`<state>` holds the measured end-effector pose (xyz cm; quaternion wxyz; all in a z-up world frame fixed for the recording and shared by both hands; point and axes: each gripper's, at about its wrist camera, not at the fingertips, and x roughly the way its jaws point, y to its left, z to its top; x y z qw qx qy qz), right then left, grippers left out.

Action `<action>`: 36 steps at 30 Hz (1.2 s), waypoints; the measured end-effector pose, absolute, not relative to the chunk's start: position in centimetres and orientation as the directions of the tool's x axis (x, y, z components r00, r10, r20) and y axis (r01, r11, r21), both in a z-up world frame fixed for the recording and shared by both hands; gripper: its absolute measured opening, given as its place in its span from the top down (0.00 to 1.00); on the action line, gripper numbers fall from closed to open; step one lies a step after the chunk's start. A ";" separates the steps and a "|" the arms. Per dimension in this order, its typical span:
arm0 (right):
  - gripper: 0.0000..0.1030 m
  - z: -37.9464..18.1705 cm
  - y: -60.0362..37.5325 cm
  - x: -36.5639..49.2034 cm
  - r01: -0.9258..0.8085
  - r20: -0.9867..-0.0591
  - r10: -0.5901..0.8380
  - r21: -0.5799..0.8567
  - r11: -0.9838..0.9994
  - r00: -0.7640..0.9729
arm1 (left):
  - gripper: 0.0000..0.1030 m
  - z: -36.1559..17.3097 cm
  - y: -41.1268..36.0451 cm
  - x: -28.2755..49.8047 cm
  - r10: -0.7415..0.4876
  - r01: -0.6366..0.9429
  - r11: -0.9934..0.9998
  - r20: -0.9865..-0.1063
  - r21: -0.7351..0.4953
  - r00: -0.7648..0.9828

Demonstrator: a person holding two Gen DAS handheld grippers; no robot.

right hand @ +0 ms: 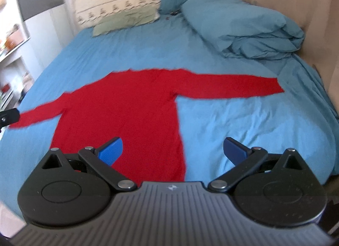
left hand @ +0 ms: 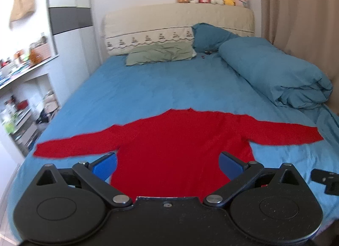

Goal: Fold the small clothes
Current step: 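Lower the right tool to the sweater sleeve and close on its cuff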

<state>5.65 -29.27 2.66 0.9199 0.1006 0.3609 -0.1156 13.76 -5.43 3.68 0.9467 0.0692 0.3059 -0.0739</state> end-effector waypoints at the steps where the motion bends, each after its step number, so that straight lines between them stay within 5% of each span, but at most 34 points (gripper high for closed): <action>1: 0.00 2.4 -30.3 6.9 0.301 -0.686 -0.152 0.102 0.948 0.712 | 0.00 3.2 -6.4 15.9 -0.108 0.198 0.976 -0.596 0.087 0.796; 16: 0.00 -10.0 -51.1 24.2 0.620 -0.681 -0.341 0.212 0.755 0.648 | 0.00 -8.2 -19.7 39.0 -0.255 0.383 0.924 -0.710 0.021 0.656; 30: 0.02 -19.3 -63.7 28.5 0.844 -0.754 -0.468 0.210 0.493 0.461 | 0.00 -16.6 -21.5 44.4 -0.164 0.329 0.943 -0.802 0.042 0.574; 36: 0.27 -20.3 -64.3 29.2 0.879 -0.713 -0.556 0.184 0.440 0.427 | 0.00 -17.0 -21.5 46.3 -0.142 0.316 0.947 -0.802 0.061 0.580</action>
